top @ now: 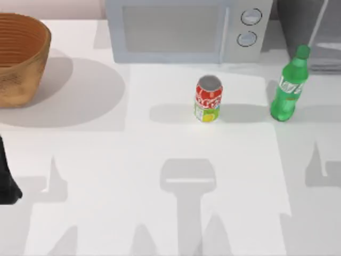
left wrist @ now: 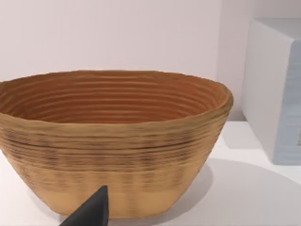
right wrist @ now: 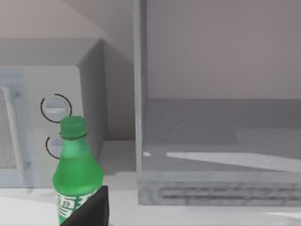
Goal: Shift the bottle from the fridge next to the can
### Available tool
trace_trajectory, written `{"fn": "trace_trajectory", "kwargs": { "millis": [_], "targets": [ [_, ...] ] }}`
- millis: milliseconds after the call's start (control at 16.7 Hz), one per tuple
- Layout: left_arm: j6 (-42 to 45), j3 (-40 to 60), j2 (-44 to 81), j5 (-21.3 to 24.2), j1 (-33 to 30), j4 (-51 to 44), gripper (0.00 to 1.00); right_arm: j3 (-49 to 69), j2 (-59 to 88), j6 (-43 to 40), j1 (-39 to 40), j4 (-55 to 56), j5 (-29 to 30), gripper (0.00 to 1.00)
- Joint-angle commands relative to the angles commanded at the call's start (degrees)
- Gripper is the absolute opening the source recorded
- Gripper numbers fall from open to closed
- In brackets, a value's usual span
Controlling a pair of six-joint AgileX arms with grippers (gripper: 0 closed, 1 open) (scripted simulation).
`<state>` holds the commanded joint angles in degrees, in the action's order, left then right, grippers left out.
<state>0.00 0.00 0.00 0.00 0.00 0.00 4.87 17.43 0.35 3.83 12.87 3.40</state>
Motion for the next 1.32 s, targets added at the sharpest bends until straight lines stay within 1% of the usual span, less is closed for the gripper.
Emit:
{"fn": "trace_trajectory", "kwargs": {
  "millis": [180,360,780,900,1080,1320],
  "targets": [
    [0.0,0.0,0.0,0.0,0.0,0.0,1.0,-3.12,-11.07,-0.23,-2.32,-7.9,-2.04,1.0],
    [0.0,0.0,0.0,0.0,0.0,0.0,1.0,-4.68,-16.71,-0.34,-3.66,-12.29,-3.23,1.0],
    [0.0,0.0,0.0,0.0,0.0,0.0,1.0,-4.62,-17.3,-0.34,-3.66,-12.83,-3.32,1.0],
    [0.0,0.0,0.0,0.0,0.0,0.0,1.0,-3.34,-18.82,-0.35,-3.7,-14.71,-3.3,1.0],
    [0.0,0.0,0.0,0.0,0.0,0.0,1.0,0.85,-23.88,-0.34,-3.76,-22.03,-3.29,1.0],
    [0.0,0.0,0.0,0.0,0.0,0.0,1.0,8.91,-33.69,-0.32,-3.71,-39.55,-3.44,1.0]
  ]
}}
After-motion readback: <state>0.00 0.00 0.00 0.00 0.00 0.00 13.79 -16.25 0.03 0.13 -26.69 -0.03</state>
